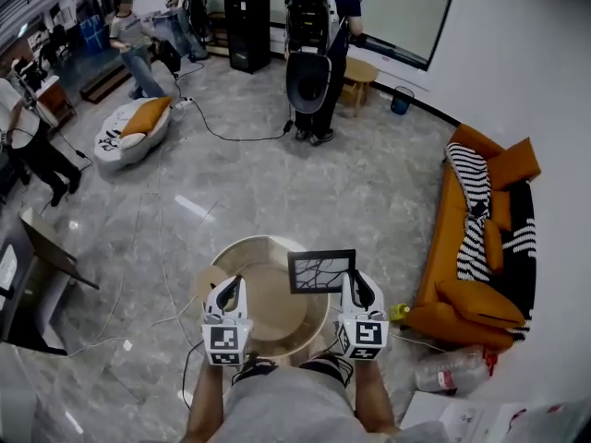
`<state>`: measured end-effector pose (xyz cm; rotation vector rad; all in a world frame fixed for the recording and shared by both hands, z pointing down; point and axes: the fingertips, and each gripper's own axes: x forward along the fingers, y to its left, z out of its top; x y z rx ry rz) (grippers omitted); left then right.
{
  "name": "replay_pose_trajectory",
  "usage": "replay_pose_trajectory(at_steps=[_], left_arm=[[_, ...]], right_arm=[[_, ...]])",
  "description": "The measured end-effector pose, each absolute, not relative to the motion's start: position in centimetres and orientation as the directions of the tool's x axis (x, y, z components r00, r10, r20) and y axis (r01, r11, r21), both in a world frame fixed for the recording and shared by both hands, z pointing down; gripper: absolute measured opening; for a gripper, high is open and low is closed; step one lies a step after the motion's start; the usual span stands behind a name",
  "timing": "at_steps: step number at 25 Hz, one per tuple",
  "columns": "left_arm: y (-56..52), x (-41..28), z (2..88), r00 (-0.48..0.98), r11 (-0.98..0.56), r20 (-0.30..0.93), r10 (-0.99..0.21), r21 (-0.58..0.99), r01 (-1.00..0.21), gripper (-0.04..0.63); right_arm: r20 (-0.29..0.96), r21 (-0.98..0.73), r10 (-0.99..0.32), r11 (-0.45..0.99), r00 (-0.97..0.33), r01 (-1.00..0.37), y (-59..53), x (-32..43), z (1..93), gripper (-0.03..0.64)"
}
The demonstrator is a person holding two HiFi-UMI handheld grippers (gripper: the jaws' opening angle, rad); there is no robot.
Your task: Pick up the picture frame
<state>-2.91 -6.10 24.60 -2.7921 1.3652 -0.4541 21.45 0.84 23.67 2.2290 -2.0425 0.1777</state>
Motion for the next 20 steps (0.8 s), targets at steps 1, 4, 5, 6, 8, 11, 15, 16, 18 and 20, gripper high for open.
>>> replay_pose_trajectory(at_steps=[1, 4, 5, 6, 8, 11, 15, 16, 18, 20], left_arm=[[-6.0, -2.8, 24.6, 0.582, -0.623, 0.254, -0.773, -0.126, -0.772, 0.017], [-5.8, -2.6, 24.3, 0.588, -0.627, 0.247, -0.771, -0.131, -0.768, 0.017], [-5.9, -2.7, 24.3, 0.589, -0.629, 0.245, -0.770, -0.131, -0.767, 0.017], [-6.0, -2.9, 24.3, 0.590, -0.629, 0.243, -0.770, -0.129, -0.767, 0.017], [-6.2, -3.2, 24.2, 0.591, -0.629, 0.242, -0.770, -0.125, -0.768, 0.017], [-6.6, -3.8, 24.2, 0.593, -0.630, 0.241, -0.768, -0.122, -0.767, 0.017], [-6.7, -5.0, 24.3, 0.593, -0.629, 0.237, -0.769, -0.118, -0.768, 0.017], [-6.7, -5.2, 24.4, 0.593, -0.629, 0.238, -0.769, -0.117, -0.769, 0.017], [-6.5, -4.8, 24.4, 0.592, -0.628, 0.240, -0.770, -0.116, -0.769, 0.017], [-6.2, -3.8, 24.3, 0.591, -0.628, 0.242, -0.770, -0.119, -0.769, 0.017]], right_arm=[[0.159, 0.003, -0.983, -0.088, 0.087, -0.996, 1.0, 21.4, 23.6, 0.063], [0.151, 0.005, -0.985, -0.087, 0.087, -0.996, 1.3, 21.1, 23.4, 0.063], [0.149, 0.008, -0.985, -0.085, 0.085, -0.996, 1.2, 20.9, 23.3, 0.063], [0.148, 0.013, -0.986, -0.082, 0.083, -0.997, 1.0, 20.7, 23.2, 0.063], [0.148, 0.018, -0.986, -0.077, 0.078, -0.997, 0.7, 20.2, 22.9, 0.063], [0.146, 0.016, -0.986, -0.076, 0.078, -0.997, 0.3, 19.7, 22.8, 0.063], [0.143, 0.015, -0.987, -0.075, 0.076, -0.997, 0.1, 18.5, 22.7, 0.063], [0.143, 0.016, -0.987, -0.075, 0.076, -0.997, 0.1, 18.3, 22.7, 0.063], [0.145, 0.016, -0.987, -0.073, 0.075, -0.997, 0.3, 18.6, 22.7, 0.063], [0.145, 0.013, -0.987, -0.071, 0.072, -0.997, 0.6, 19.6, 22.7, 0.063]])
